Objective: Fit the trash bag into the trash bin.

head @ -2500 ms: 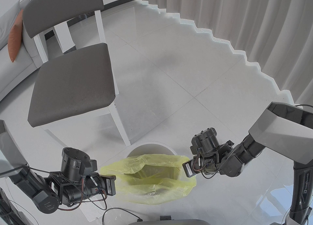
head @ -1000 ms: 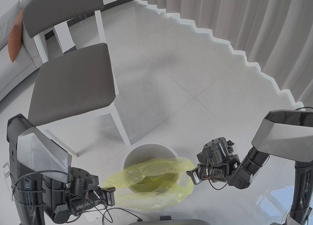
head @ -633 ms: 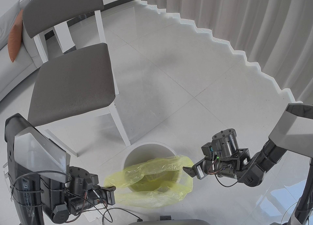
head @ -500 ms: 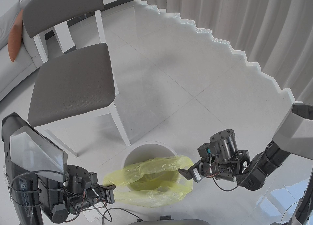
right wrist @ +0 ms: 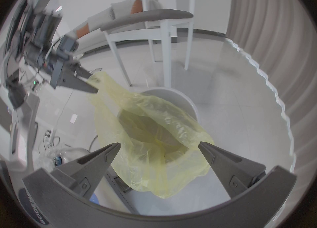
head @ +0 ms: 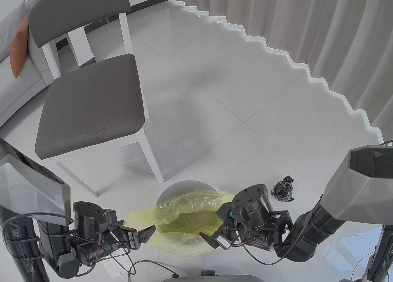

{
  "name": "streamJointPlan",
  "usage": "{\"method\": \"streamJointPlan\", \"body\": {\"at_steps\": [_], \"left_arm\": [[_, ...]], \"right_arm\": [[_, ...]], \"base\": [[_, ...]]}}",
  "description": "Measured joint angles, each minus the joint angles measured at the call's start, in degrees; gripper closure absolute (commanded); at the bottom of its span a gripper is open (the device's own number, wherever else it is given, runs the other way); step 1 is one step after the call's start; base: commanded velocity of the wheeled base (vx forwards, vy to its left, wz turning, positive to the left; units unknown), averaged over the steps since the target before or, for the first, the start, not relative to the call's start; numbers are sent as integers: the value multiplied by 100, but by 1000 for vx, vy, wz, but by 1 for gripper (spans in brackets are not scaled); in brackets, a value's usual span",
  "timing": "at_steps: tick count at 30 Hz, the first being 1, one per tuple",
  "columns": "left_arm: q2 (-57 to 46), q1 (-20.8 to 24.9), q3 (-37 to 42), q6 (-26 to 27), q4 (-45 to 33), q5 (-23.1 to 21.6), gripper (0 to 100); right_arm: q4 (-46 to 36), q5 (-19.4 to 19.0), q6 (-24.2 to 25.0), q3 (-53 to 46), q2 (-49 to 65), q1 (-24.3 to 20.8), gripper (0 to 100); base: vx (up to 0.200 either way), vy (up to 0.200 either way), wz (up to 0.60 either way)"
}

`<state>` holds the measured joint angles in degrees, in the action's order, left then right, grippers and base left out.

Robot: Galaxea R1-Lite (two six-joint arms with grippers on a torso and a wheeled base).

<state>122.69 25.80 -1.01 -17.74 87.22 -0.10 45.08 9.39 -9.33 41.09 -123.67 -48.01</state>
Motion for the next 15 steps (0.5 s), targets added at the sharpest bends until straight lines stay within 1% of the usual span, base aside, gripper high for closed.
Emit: {"method": "streamJointPlan", "body": {"at_steps": [1, 4, 5, 7, 9, 15], "left_arm": [[-138, -24, 0, 15, -148, 7, 0], [-500, -69, 0, 37, -579, 5, 0], [-686, -88, 2, 44, -928, 2, 0], [-857, -91, 7, 45, -1242, 2, 0], [-1056, -107, 5, 44, -1559, 10, 0], [-1619, -243, 0, 45, -1684, 34, 0]], "right_arm": [[73, 22, -219, 50, -63, -26, 0], [155, 60, -670, 245, -218, -63, 0], [189, 68, -887, 411, -304, -78, 0], [210, 77, -1108, 584, -386, -87, 0], [221, 88, -1451, 794, -513, -89, 0], [243, 88, -2255, 1246, -907, 20, 0]], "base": [[0, 0, 0], [0, 0, 0], [0, 0, 0], [0, 0, 0], [0, 0, 0], [0, 0, 0]]}}
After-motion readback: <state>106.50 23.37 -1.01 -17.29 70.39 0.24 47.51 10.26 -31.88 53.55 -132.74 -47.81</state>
